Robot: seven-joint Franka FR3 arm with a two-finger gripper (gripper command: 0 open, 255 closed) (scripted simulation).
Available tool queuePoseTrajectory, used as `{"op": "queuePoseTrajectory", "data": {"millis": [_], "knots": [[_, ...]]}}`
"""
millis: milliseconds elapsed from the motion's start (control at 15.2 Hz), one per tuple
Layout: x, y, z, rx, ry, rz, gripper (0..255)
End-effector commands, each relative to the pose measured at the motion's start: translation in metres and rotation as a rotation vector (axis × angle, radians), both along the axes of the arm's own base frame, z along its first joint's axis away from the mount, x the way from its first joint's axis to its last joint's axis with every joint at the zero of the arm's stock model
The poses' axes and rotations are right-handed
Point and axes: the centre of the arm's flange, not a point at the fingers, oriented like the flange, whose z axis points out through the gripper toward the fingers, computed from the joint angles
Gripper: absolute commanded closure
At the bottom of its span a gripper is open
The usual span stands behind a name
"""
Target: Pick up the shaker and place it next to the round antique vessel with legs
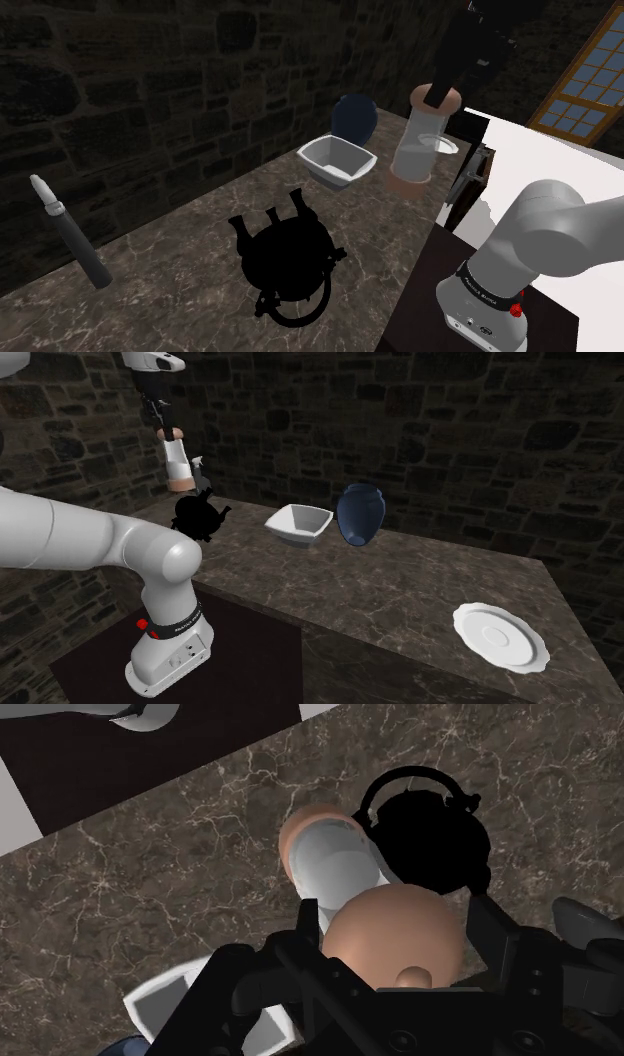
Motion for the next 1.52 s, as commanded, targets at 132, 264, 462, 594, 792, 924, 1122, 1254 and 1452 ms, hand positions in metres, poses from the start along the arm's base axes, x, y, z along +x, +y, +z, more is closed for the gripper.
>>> {"op": "queuePoseTrajectory", "data": {"millis": [132, 264, 462, 594, 792, 924, 1122, 1254, 1452], "knots": [[-0.03, 0.046, 0.0, 0.0, 0.001, -0.001, 255], [-0.043, 0.069, 0.0, 0.0, 0.001, -0.001, 255], [-0.063, 0.103, 0.0, 0.0, 0.001, -0.001, 255], [-0.076, 0.126, 0.0, 0.0, 0.001, -0.001, 255], [-0.082, 0.138, -0.01, 0.0, 0.001, -0.001, 255], [-0.082, 0.138, -0.021, 0.0, 0.001, -0.001, 255], [-0.082, 0.138, -0.037, 0.0, 0.001, -0.001, 255], [-0.082, 0.138, -0.047, 0.0, 0.001, -0.001, 255], [-0.082, 0.138, -0.063, 0.0, 0.001, -0.001, 255]]}}
